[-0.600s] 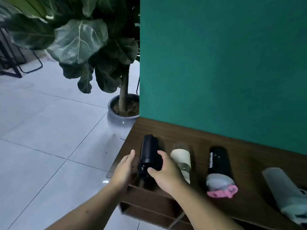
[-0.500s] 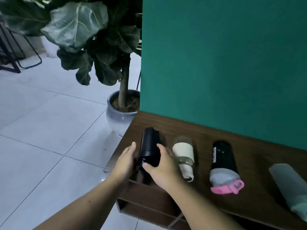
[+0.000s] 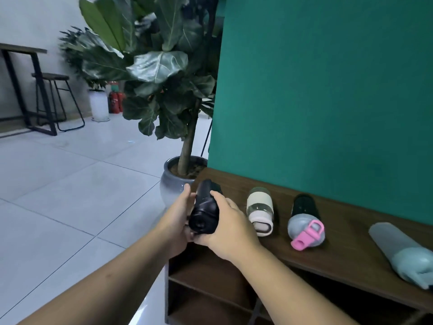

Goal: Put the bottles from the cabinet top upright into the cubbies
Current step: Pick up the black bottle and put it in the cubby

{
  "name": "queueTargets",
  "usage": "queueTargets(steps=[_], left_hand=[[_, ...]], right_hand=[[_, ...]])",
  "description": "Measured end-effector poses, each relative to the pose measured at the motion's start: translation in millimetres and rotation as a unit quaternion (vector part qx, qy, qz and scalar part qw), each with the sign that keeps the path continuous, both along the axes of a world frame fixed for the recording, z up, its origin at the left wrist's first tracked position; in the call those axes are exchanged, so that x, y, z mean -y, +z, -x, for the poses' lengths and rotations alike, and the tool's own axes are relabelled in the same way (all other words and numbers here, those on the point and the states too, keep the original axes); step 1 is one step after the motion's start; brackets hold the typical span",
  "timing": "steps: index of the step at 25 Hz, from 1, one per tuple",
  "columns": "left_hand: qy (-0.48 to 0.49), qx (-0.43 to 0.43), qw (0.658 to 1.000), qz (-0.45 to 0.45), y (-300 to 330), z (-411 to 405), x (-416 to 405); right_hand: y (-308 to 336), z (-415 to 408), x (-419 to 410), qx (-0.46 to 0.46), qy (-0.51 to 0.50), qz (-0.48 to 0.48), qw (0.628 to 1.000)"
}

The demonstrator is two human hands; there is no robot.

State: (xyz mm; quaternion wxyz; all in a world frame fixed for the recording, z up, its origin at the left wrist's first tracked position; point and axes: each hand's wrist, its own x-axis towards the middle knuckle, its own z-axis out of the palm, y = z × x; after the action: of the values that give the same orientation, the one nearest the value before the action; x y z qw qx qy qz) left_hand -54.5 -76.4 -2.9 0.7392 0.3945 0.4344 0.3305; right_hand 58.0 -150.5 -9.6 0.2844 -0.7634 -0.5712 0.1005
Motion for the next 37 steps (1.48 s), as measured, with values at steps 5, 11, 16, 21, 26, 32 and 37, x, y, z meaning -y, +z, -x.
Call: queueTargets(steps=[5, 11, 16, 21, 26, 32, 37], left_hand=[[-0.029, -0.005, 1.000, -0.002, 6, 64, 91], [-0.038, 0.026, 0.988, 0.146, -73, 76, 123], [-0.042, 0.032, 0.970, 0.237, -167, 32, 78], [-0.033, 0.063, 0.965, 0.252, -229, -12, 7], [0.032, 0.141, 0.958, 0.249, -256, -39, -48], [0.088, 0.229, 0.930, 0.274, -273, -45, -66], [0.116, 0.260, 0.916, 0.282, -290, -48, -68]], right_hand=[[31, 42, 91, 0.005, 0.034, 0.034, 0.999], [-37, 59, 128, -0.048, 0.005, -0.001, 0.999], [-149, 46, 88, -0.058, -0.059, -0.018, 0.996], [-207, -4, 8, -0.030, -0.068, -0.003, 0.997], [-231, -44, -65, -0.010, -0.064, 0.004, 0.998], [-237, -57, -114, -0.009, -0.080, 0.032, 0.996], [-240, -64, -121, -0.012, -0.090, 0.020, 0.996]])
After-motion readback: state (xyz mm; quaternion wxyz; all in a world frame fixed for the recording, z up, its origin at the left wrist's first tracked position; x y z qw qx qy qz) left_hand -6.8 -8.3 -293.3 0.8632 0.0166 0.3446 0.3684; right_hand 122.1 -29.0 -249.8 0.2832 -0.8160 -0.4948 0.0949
